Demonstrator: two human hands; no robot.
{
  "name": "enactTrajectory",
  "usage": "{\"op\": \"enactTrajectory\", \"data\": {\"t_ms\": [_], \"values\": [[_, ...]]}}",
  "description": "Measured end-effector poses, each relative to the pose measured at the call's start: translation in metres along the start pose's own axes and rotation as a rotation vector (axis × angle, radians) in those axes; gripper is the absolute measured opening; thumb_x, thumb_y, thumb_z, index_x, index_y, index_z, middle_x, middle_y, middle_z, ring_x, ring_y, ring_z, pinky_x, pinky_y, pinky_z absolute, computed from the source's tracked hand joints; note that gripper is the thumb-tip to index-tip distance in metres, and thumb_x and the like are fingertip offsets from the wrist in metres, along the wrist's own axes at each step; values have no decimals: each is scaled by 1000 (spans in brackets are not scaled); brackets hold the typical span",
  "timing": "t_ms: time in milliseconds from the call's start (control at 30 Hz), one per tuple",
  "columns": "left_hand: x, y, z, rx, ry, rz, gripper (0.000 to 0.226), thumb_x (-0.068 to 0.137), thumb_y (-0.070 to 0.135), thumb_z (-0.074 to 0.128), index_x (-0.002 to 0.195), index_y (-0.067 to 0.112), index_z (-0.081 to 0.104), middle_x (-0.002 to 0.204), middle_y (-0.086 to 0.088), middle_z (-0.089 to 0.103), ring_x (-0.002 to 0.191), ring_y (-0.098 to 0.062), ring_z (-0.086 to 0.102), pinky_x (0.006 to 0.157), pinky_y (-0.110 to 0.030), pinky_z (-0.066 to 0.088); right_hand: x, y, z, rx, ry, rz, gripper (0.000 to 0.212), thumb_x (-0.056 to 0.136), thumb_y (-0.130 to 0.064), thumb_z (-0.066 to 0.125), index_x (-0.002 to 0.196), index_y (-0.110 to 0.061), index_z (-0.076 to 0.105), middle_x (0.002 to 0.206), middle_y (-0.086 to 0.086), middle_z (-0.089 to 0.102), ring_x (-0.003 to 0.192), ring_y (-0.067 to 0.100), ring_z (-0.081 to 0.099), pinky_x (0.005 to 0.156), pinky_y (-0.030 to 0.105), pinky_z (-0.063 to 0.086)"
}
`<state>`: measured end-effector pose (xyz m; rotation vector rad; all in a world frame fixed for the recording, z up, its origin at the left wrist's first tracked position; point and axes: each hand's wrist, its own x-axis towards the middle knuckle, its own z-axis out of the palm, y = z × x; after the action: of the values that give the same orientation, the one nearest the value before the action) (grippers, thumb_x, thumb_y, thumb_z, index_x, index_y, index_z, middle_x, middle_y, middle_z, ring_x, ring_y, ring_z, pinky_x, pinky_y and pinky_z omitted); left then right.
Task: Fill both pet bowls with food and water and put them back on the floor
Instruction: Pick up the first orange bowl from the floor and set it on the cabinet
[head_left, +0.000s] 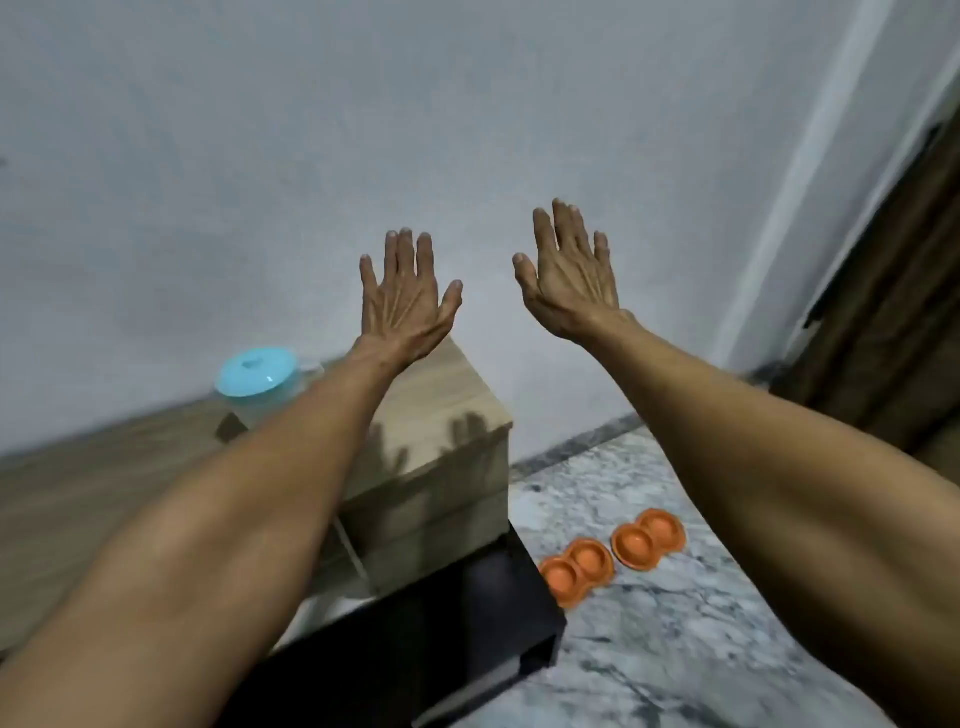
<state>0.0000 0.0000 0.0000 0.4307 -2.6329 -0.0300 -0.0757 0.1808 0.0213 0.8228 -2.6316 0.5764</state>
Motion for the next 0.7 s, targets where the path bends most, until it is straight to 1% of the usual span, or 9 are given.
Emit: {"op": "enactTrajectory", "data": {"t_ms": [67, 167, 333, 500, 600, 700], "values": [[-1, 46, 21, -16, -41, 26, 71, 101, 49, 28, 155, 6, 10, 164, -15, 8, 153, -29, 1, 120, -56, 5, -11, 44, -5, -31, -7, 48, 63, 103, -42, 23, 157, -13, 7, 166, 11, -2, 154, 25, -5, 122, 50, -1], [-10, 105, 60, -43, -101, 59, 71, 100, 49, 29, 155, 6, 13, 164, -15, 11, 153, -30, 4, 119, -57, 8, -34, 112, 5, -43, -69, 104, 64, 103, -42, 23, 157, -13, 6, 166, 11, -3, 154, 25, -6, 122, 49, -1], [-21, 174, 134, -70, -233, 94, 71, 99, 49, 29, 154, 6, 14, 163, -15, 12, 152, -30, 5, 118, -57, 9, -63, 204, 36, -46, -165, 194, 64, 103, -42, 25, 157, -13, 8, 166, 11, -2, 154, 25, -5, 122, 49, -1], [-20, 216, 209, -90, -354, 105, 71, 100, 48, 29, 154, 5, 14, 163, -17, 13, 152, -31, 6, 118, -57, 10, -73, 271, 85, -37, -258, 246, 63, 103, -42, 26, 157, -13, 10, 166, 11, -1, 154, 25, -4, 122, 49, 2], [-17, 228, 257, -113, -433, 82, 71, 101, 48, 29, 155, 6, 12, 163, -16, 11, 152, -31, 5, 118, -56, 9, -73, 306, 121, -30, -312, 273, 63, 103, -41, 29, 157, -12, 12, 166, 12, 1, 154, 27, -1, 122, 49, 4], [-16, 236, 306, -125, -511, 52, 69, 101, 47, 31, 154, 5, 14, 162, -17, 13, 152, -32, 7, 118, -57, 12, -74, 337, 162, -16, -380, 298, 63, 103, -39, 32, 156, -10, 13, 166, 14, 3, 154, 29, 0, 122, 51, 6]]}}
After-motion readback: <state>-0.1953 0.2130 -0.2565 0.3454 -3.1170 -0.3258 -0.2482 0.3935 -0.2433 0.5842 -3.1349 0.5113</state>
